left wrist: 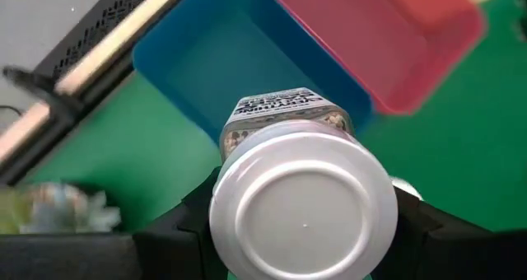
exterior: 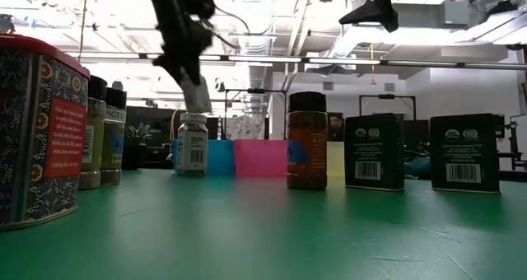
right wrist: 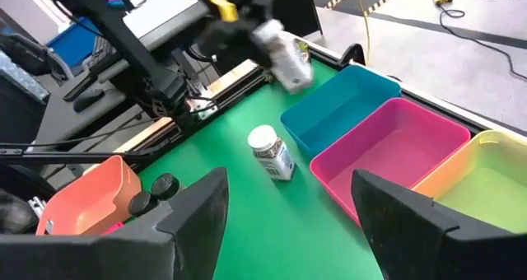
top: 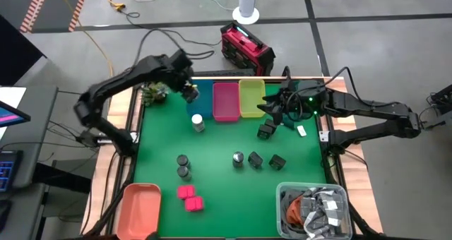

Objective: Sort spices by type
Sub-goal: Put the left white seasoning bottle into the blue bin, then put the white seasoning bottle into the blue bin

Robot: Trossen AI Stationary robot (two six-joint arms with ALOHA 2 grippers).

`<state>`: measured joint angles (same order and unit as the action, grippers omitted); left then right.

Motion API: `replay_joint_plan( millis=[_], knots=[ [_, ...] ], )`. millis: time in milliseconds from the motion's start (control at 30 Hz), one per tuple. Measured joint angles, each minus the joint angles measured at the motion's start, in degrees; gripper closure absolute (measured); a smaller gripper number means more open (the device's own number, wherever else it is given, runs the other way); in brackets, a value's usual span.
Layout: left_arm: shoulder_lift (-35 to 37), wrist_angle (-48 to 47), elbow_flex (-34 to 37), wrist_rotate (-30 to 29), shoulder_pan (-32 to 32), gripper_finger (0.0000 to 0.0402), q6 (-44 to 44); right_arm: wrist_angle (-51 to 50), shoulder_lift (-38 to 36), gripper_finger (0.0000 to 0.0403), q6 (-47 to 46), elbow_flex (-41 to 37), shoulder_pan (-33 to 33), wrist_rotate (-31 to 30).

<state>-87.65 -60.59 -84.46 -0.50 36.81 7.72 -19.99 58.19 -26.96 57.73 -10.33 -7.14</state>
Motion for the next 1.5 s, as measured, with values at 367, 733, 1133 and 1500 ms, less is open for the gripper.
replay_joint_plan(
  millis=[367,733,1133,1500],
  knots=[
    [-17.6,1.3,-9.8,-0.9,4.8,0.0207,-7.4,0.0,0.0,0.0119,-1.5,0.0,0.0,0.0],
    [-23.6,1.3,-10.2,-0.8,3.9,0.0171,-3.8,3.3,0.0,0.0119,-1.7,0.0,0.0,0.0],
    [-20.0,1.5,-10.2,-0.4,3.9,0.0102,-3.0,3.1,0.0,0.0119,-1.5,0.0,0.0,0.0],
    [-4.7,-4.0,-10.2,5.8,-5.6,0.0100,-15.5,2.5,0.0,0.0119,-1.5,0.0,0.0,0.0]
  ],
)
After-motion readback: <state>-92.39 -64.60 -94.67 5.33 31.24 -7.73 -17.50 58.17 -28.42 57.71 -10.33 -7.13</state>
